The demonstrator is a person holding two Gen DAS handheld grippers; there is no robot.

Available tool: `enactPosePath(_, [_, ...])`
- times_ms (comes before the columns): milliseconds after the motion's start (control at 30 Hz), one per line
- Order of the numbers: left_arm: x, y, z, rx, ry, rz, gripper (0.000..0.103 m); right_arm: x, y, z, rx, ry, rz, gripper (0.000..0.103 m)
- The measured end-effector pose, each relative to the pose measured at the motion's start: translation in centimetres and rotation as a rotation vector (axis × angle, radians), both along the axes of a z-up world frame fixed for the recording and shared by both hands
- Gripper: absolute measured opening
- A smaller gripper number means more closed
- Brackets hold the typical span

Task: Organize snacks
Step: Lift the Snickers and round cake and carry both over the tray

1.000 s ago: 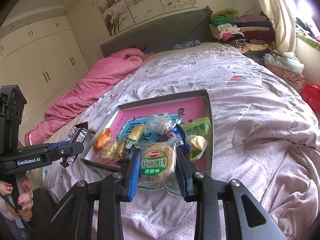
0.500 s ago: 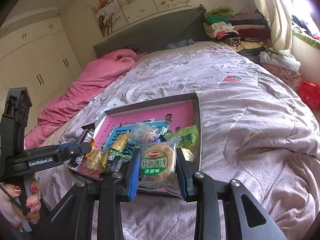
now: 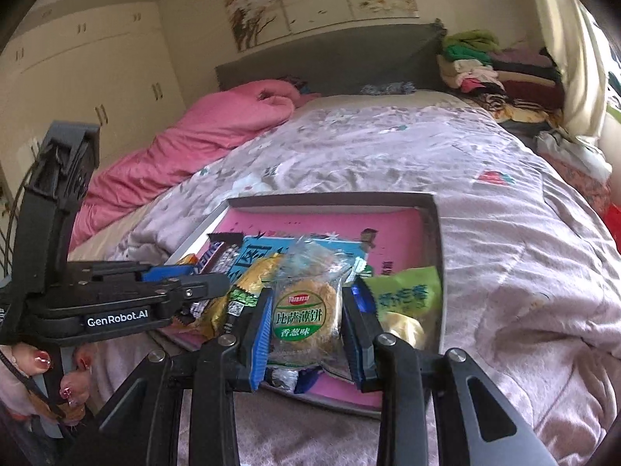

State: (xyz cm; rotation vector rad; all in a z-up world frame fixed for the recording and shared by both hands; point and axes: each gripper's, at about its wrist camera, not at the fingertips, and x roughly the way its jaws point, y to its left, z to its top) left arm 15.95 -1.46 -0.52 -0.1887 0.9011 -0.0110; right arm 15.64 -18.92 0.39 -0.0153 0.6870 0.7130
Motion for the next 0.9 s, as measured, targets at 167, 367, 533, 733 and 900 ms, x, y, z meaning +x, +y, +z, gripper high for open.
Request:
enactPosePath(167, [0.1,-0.2,-0.3,0.017,0.005,-0.010,0.029,0.3,1.2,-0.3,-0.018,-0.002,0.035,0.033])
enactPosePath(367, [0.3,-0.2,-0.3,0.023,0.012,-0.012,0.029,0.6,2.3,-0.9,-0.028,0.014,0.088,0.033])
enactPosePath(533, [0.5,-0.1,-0.4,0.023,0.022,-0.011,0.029,0.6,3.1,-1.4,-0.061,0.011,0.118,0.033])
enactPosePath(733, [0.6,0.0,-0.7,0.025,0.032,-0.007,0.029,0.7,3.4,-1.8,-0.069,0.014,0.128,0.033])
enactPosePath(900, [0.6,0.1,-0.8,0.017,0.038,-0.003,0.029,0.7,3.8,-2.0,-0.064,0.025,0.153,0.033])
